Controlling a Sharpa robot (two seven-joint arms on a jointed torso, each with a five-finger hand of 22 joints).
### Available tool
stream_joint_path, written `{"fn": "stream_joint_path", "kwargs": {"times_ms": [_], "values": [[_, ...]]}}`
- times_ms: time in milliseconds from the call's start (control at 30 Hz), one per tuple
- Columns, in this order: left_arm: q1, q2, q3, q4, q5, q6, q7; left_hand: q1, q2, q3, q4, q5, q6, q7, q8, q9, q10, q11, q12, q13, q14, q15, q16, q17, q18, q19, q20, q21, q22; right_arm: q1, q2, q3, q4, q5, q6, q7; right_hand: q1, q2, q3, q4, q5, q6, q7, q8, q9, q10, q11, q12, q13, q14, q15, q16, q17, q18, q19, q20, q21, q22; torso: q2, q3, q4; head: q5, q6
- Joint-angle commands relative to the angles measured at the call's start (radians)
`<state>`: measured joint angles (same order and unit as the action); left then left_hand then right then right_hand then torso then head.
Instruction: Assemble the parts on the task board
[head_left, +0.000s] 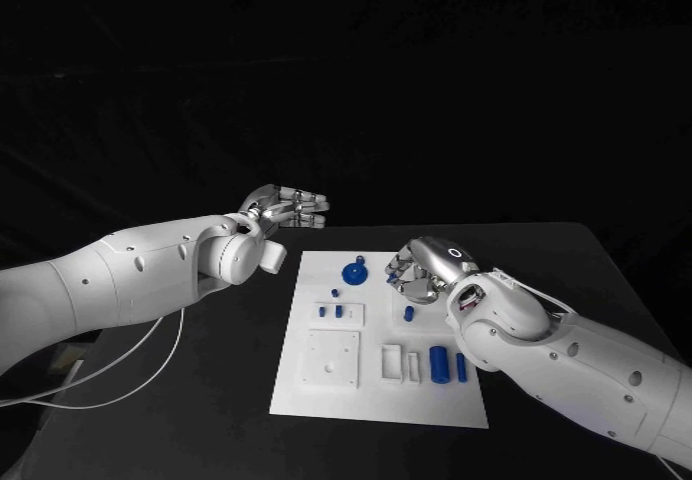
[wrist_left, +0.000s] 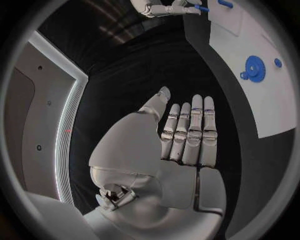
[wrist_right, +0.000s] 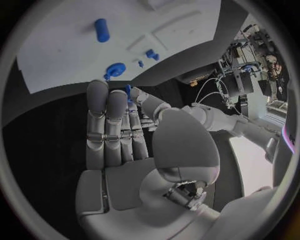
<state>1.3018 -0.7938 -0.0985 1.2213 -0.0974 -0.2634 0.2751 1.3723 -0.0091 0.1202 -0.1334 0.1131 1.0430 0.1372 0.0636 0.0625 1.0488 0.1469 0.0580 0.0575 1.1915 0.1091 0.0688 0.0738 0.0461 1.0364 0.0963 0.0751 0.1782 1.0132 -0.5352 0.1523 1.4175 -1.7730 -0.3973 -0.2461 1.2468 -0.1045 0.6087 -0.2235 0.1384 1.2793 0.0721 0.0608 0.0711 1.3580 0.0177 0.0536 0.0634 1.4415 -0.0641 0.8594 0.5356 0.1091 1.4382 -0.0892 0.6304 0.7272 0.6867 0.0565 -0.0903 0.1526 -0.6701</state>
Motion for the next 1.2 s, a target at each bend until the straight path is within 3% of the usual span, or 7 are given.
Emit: {"fn": "stream_joint_path", "kwargs": {"times_ms": [33, 233, 433, 600, 733, 867, 1200], "values": [[0.001, 0.006, 0.001, 0.008, 0.015, -0.016, 0.02, 0.004, 0.01, -0.004, 0.0, -0.005, -0.001, 0.007, -0.001, 0.0, -0.003, 0.0, 0.003, 0.0, 0.0, 0.003, -0.005, 0.001, 0.009, 0.005, 0.0, 0.007, -0.001, -0.004, 0.016, -0.009, 0.022, -0.012, 0.031, 0.02, 0.011, 0.004, 0.001, 0.001, 0.001, 0.005, 0.002, 0.003, 0.001, 0.006, 0.001, 0.006, 0.0, 0.001, -0.007, 0.004, 0.0, 0.017, 0.005, -0.005, -0.005, 0.002, 0.0, -0.0028, 0.0007, 0.02, -0.005], [0.001, 0.012, 0.001, 0.013, 0.02, -0.03, 0.024, 0.005, 0.01, -0.003, 0.0, -0.003, -0.001, 0.007, -0.001, 0.0, -0.002, 0.0, 0.002, 0.0, -0.001, 0.003, -0.005, 0.001, 0.009, 0.007, 0.0, 0.008, -0.004, -0.01, 0.05, -0.037, 0.021, -0.063, 0.035, 0.028, 0.011, 0.008, -0.003, -0.004, 0.002, 0.005, 0.002, 0.004, 0.001, 0.006, 0.001, 0.007, 0.0, 0.002, -0.008, 0.003, -0.003, 0.017, 0.01, -0.005, -0.015, 0.011, 0.001, -0.0014, -0.0004, 0.04, -0.015], [0.001, 0.022, 0.001, 0.02, 0.018, -0.042, 0.031, 0.006, 0.01, -0.002, 0.0, -0.003, 0.001, 0.006, -0.001, 0.0, -0.002, 0.0, 0.003, 0.0, -0.003, 0.003, -0.005, 0.001, 0.01, 0.007, 0.0, 0.009, -0.006, -0.02, 0.082, -0.062, -0.003, -0.086, 0.042, 0.034, 0.01, 0.007, -0.002, -0.005, 0.003, 0.005, 0.002, 0.003, 0.001, 0.006, 0.001, 0.006, 0.0, 0.003, -0.008, 0.004, -0.002, 0.017, 0.012, -0.005, -0.018, 0.014, 0.002, -0.0023, 0.0051, 0.059, -0.026], [0.001, 0.028, 0.001, 0.026, 0.013, -0.049, 0.035, 0.006, 0.01, -0.002, 0.0, -0.003, 0.001, 0.006, -0.001, 0.0, -0.002, 0.0, 0.003, 0.0, -0.003, 0.003, -0.005, 0.001, 0.01, 0.007, 0.0, 0.009, -0.006, -0.028, 0.103, -0.08, -0.023, -0.094, 0.048, 0.036, 0.009, 0.008, -0.002, -0.005, 0.004, 0.005, 0.002, 0.003, 0.001, 0.006, 0.001, 0.006, 0.0, 0.002, -0.008, 0.005, -0.003, 0.017, 0.013, -0.005, -0.02, 0.017, 0.003, -0.0018, 0.0049, 0.078, -0.038], [0.001, 0.033, 0.001, 0.028, 0.012, -0.052, 0.036, 0.008, 0.01, -0.002, 0.001, -0.003, 0.001, 0.006, -0.001, 0.0, -0.002, 0.0, 0.002, 0.0, -0.005, 0.004, -0.005, 0.001, 0.01, 0.008, 0.0, 0.01, -0.008, -0.036, 0.117, -0.091, -0.035, -0.099, 0.053, 0.038, 0.009, 0.008, -0.002, -0.005, 0.004, 0.005, 0.002, 0.003, 0.001, 0.006, 0.001, 0.006, 0.0, 0.002, -0.008, 0.005, -0.003, 0.017, 0.013, -0.005, -0.02, 0.017, 0.003, 0.0, 0.004, 0.091, -0.046], [0.002, 0.038, 0.001, 0.03, 0.011, -0.053, 0.037, 0.008, 0.01, -0.002, 0.001, -0.003, 0.001, 0.006, -0.001, 0.0, -0.002, 0.0, 0.002, 0.0, -0.005, 0.004, -0.005, 0.001, 0.01, 0.008, 0.0, 0.01, -0.008, -0.048, 0.13, -0.099, -0.05, -0.103, 0.057, 0.039, 0.009, 0.009, -0.002, -0.006, 0.006, 0.005, 0.002, 0.003, 0.001, 0.006, 0.001, 0.007, 0.0, 0.002, -0.008, 0.005, -0.003, 0.017, 0.014, -0.005, -0.023, 0.02, 0.002, -0.0008, 0.0025, 0.101, -0.052], [0.002, 0.047, 0.001, 0.033, 0.011, -0.05, 0.037, 0.008, 0.01, -0.002, 0.001, -0.003, 0.001, 0.006, -0.001, 0.0, -0.002, 0.0, 0.002, 0.0, -0.005, 0.004, -0.005, 0.001, 0.01, 0.008, 0.0, 0.01, -0.008, -0.074, 0.149, -0.114, -0.078, -0.127, 0.035, 0.039, 0.008, 0.008, -0.002, -0.008, 0.011, 0.004, 0.002, 0.003, 0.001, 0.006, 0.001, 0.006, 0.0, 0.002, -0.008, 0.005, -0.004, 0.018, 0.015, -0.005, -0.025, 0.022, 0.002, -0.0001, 0.0021, 0.116, -0.066]]}}
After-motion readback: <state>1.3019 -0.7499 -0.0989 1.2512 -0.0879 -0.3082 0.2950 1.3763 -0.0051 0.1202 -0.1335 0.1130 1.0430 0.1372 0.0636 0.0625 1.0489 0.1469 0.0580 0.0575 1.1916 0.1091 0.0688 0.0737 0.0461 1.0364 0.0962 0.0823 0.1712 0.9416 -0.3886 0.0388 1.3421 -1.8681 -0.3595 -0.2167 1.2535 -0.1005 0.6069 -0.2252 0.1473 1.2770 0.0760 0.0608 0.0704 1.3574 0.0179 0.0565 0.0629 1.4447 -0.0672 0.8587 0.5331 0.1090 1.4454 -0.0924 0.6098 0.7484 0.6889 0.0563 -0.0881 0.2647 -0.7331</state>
